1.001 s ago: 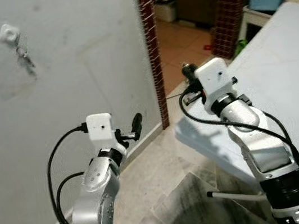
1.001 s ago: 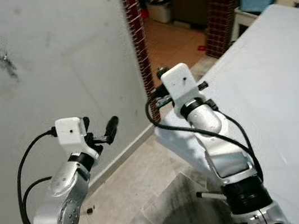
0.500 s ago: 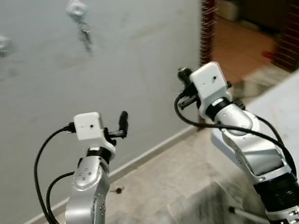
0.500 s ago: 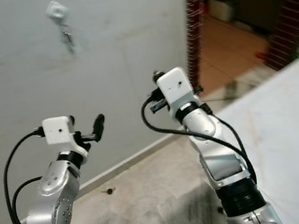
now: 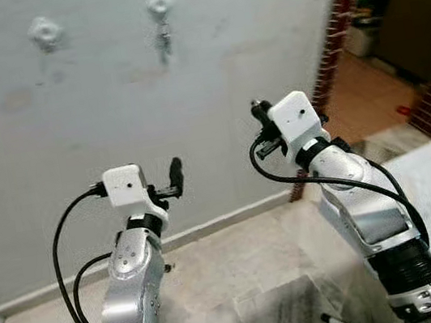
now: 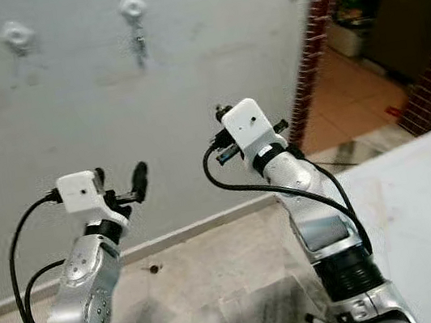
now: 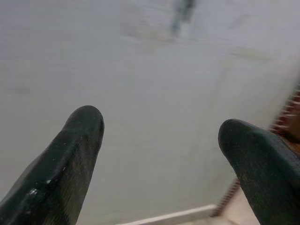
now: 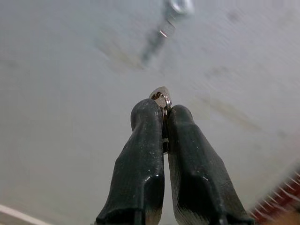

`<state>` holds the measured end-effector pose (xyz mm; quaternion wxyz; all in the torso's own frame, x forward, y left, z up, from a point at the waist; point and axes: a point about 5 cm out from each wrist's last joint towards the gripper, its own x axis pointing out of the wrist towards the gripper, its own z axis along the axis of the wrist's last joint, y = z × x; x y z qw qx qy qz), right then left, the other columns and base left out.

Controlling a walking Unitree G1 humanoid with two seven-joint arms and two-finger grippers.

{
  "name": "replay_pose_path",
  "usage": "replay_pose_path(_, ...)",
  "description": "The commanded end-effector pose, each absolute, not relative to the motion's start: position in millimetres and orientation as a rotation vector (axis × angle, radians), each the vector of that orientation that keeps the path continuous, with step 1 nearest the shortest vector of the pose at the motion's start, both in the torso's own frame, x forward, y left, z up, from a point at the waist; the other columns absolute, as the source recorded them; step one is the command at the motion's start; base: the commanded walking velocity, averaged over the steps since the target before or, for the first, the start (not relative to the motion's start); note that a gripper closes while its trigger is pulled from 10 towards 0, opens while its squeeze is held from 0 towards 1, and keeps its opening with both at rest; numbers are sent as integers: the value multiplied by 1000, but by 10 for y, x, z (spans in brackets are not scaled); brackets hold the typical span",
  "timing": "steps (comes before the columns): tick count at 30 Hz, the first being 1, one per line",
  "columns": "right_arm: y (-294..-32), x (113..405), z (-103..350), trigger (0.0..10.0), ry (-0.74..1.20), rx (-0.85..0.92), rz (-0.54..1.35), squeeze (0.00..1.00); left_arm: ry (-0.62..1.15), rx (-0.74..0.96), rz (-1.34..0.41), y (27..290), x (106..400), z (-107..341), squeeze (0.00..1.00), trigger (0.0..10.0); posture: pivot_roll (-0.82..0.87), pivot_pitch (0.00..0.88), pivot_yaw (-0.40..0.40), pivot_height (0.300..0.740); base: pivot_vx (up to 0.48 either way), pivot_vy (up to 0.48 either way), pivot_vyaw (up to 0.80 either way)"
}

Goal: Hang keys on a hook

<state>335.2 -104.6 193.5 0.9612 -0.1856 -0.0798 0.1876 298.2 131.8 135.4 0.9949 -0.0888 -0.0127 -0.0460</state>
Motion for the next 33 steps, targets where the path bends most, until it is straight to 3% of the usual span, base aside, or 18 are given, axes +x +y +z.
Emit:
replay_pose_path(1,-1096,3354,1963,10000,-174,-382,359,0,-34,-170,-103,1308,3012,1384,0,10000,-37,13,-19,740,0,0,800)
replay_pose_path(16,-1082,3355,1982,10000,-193,-365,331,0,-27,-151,-133,1313,3077,1422,0,10000,-39,37,26,740,0,0,800)
replay_pose_path(23,-1067,3361,1998,10000,-203,-349,332,0,-18,-161,-139,1319,3076,1419,0,10000,-34,42,28,740,0,0,0)
replay_pose_path(33,-1074,3360,1999,10000,-204,-348,325,0,-13,-170,-152,1304,3078,1422,0,10000,-38,44,31,740,0,269,0)
